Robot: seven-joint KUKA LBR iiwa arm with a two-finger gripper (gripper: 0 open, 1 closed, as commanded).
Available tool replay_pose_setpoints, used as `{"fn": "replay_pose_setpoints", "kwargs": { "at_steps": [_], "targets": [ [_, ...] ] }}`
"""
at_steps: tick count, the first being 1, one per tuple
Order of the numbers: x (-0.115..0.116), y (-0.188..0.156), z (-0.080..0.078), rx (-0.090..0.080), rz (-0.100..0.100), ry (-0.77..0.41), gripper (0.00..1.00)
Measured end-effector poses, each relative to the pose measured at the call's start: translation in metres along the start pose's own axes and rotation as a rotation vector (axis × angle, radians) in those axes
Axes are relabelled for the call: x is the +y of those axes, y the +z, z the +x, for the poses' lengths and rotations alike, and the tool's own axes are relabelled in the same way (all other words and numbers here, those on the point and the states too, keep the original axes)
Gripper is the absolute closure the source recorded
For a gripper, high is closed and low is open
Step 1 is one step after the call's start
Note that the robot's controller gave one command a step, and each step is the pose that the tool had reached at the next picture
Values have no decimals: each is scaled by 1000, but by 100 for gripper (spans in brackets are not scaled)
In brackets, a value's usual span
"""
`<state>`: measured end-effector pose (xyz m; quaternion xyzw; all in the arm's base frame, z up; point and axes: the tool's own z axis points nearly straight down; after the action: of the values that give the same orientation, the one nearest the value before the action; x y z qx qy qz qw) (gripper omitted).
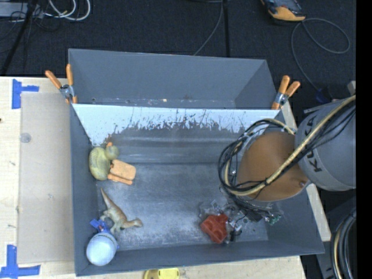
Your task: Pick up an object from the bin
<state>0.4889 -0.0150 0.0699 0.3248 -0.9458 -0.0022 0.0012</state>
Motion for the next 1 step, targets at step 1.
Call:
{"fn": "replay_pose_setpoints", "kwargs": {
  "at_steps": [1],
  "targets": [
    [0,0,0,0,0,0,100]
  ]
}}
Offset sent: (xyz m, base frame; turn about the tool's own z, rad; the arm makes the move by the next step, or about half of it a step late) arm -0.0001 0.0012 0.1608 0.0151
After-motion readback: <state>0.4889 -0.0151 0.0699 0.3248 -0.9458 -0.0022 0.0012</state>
